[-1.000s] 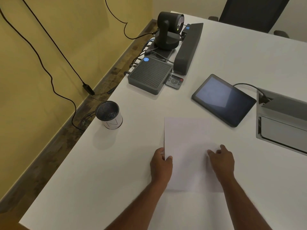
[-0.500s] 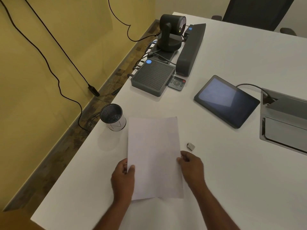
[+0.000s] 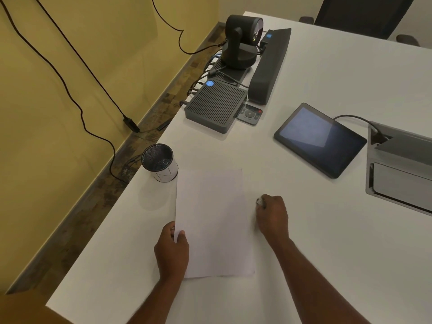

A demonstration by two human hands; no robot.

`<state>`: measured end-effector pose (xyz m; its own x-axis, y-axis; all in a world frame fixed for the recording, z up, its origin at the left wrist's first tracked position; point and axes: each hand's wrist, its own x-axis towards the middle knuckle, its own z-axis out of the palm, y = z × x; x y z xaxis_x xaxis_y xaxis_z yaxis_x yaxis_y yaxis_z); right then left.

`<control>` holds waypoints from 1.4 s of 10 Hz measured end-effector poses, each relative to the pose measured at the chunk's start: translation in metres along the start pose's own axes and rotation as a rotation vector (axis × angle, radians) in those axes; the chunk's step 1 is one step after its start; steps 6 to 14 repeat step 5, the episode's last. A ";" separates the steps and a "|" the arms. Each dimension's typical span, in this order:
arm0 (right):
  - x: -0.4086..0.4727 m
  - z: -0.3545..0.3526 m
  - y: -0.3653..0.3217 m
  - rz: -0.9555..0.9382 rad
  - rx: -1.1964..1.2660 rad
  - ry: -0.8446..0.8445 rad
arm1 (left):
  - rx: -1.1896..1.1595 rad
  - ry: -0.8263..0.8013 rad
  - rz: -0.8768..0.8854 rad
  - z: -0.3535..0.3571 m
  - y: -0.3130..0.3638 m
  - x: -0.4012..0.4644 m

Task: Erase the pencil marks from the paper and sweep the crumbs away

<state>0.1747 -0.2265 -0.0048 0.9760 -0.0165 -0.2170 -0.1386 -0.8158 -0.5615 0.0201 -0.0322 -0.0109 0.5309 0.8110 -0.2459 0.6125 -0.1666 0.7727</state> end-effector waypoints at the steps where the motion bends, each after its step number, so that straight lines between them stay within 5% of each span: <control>1: -0.004 0.007 -0.010 -0.005 0.030 0.012 | 0.006 0.017 -0.008 0.003 0.000 -0.002; 3: -0.012 0.005 -0.021 0.069 0.100 -0.048 | 0.019 -0.002 -0.020 0.005 0.008 -0.004; 5: -0.037 -0.060 -0.039 0.070 0.306 0.065 | 0.267 -0.040 0.044 -0.007 0.022 -0.015; 14: -0.037 -0.060 -0.039 0.070 0.306 0.065 | 0.267 -0.040 0.044 -0.007 0.022 -0.015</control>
